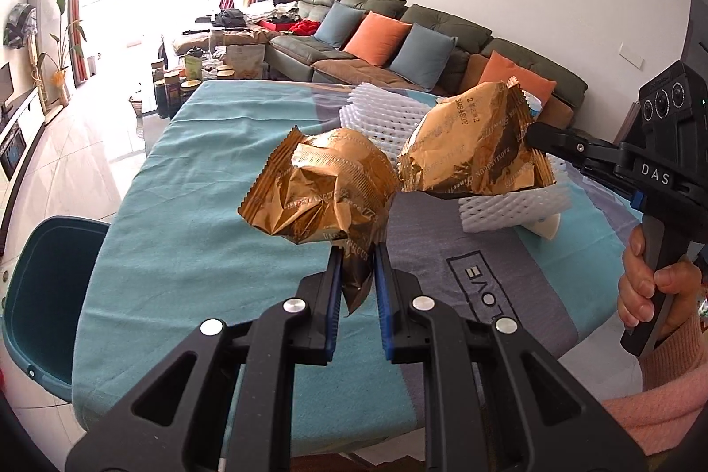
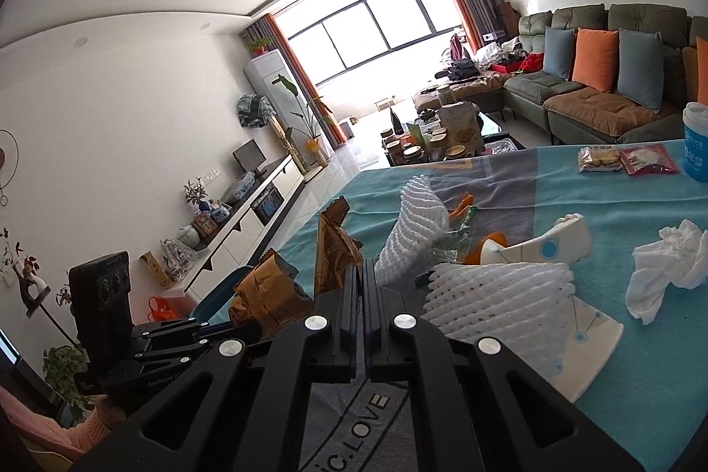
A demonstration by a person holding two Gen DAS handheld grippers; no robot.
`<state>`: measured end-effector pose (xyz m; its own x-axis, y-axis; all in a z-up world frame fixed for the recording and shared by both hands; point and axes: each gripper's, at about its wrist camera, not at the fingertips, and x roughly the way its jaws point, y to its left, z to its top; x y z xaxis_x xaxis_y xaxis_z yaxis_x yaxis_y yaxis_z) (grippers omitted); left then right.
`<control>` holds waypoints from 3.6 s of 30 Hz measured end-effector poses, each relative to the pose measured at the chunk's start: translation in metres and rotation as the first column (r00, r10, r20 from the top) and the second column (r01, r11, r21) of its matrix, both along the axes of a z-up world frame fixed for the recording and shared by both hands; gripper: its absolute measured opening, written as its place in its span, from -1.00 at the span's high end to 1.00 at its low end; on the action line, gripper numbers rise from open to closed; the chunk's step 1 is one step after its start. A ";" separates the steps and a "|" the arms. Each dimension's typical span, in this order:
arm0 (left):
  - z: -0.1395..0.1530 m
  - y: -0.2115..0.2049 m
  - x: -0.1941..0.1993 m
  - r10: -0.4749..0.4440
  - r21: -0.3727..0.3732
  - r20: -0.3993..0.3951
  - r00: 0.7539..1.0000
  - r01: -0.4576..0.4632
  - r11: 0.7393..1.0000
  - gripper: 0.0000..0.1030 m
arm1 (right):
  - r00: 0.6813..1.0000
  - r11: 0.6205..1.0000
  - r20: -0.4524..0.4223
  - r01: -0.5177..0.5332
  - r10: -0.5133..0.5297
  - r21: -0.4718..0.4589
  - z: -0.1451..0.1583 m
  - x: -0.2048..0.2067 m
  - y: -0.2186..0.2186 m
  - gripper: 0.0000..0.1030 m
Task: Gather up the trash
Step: 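Carry both gold wrappers over the teal bin and release them inside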
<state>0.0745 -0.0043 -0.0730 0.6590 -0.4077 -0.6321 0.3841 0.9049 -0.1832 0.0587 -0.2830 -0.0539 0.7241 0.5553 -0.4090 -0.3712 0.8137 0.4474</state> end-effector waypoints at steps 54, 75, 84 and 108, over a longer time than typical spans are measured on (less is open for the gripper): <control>0.017 0.198 -0.029 0.436 0.005 0.005 0.900 -0.436 0.900 0.71 | 0.934 0.934 -0.030 -0.357 0.357 0.010 0.009 0.061 0.187 0.97; -0.024 0.243 -0.011 0.539 0.057 -0.082 0.838 -0.536 0.842 0.71 | 0.902 0.901 -0.094 -0.428 0.421 -0.072 0.000 0.087 0.269 0.97; -0.045 0.251 0.002 0.556 0.081 -0.128 0.821 -0.550 0.831 0.67 | 0.893 0.890 -0.147 -0.443 0.426 -0.108 -0.015 0.100 0.293 0.97; -0.054 0.248 0.021 0.563 0.050 -0.125 0.817 -0.561 0.826 0.46 | 0.876 0.881 -0.258 -0.452 0.408 -0.140 -0.039 0.106 0.318 0.75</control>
